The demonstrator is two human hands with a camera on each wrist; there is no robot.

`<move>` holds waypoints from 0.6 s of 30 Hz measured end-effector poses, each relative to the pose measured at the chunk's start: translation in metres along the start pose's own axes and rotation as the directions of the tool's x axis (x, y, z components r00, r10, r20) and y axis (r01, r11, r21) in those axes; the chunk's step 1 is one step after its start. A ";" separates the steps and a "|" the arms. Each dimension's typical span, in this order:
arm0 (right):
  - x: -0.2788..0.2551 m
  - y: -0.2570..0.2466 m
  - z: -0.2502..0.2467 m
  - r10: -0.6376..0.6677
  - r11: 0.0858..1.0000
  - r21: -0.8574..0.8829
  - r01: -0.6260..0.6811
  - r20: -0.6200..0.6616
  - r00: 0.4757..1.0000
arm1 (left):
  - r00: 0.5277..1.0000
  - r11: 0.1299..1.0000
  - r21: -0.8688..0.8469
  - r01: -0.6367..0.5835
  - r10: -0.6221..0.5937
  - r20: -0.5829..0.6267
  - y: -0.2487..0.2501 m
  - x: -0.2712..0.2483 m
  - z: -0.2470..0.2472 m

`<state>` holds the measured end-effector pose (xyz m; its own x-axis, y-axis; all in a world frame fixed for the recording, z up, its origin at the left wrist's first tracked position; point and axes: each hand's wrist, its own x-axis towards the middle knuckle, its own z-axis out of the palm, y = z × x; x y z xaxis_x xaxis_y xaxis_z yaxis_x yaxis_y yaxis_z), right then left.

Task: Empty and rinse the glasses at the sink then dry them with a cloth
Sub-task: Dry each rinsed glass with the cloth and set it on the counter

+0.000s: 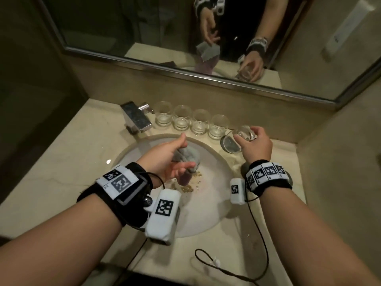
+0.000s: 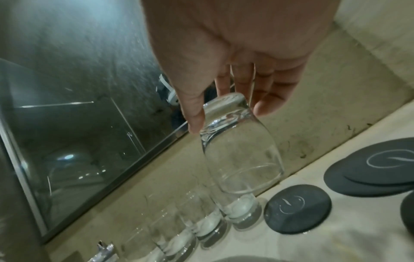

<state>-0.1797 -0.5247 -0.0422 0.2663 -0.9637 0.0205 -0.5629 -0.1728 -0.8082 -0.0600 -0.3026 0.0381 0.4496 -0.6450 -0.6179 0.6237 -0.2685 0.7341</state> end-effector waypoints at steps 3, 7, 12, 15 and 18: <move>0.020 0.007 0.011 0.009 0.996 -0.085 -0.007 0.021 1.000 | 0.999 1.000 -0.014 -0.003 0.003 -0.033 -0.002 0.002 0.000; 0.044 0.015 0.022 0.030 0.989 -0.145 -0.023 0.048 0.998 | 0.998 0.999 -0.042 -0.014 0.011 -0.065 -0.006 0.006 0.000; 0.064 0.024 0.034 0.059 0.982 -0.180 -0.048 0.059 0.997 | 0.995 0.997 -0.078 -0.003 -0.005 -0.101 -0.013 0.008 -0.004; 0.070 0.029 0.041 0.068 0.979 -0.199 -0.054 0.064 0.996 | 0.993 0.995 -0.102 0.009 -0.021 -0.116 -0.018 0.008 -0.006; 0.074 0.032 0.047 0.064 0.977 -0.208 -0.048 0.069 0.996 | 0.991 0.994 -0.111 0.003 -0.018 -0.135 -0.022 0.008 -0.006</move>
<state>-0.1416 -0.5919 -0.0942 0.2833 -0.9563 -0.0715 -0.7255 -0.1650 -0.6681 -0.0659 -0.2976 0.0154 0.5202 -0.5379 -0.6634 0.6922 -0.1894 0.6964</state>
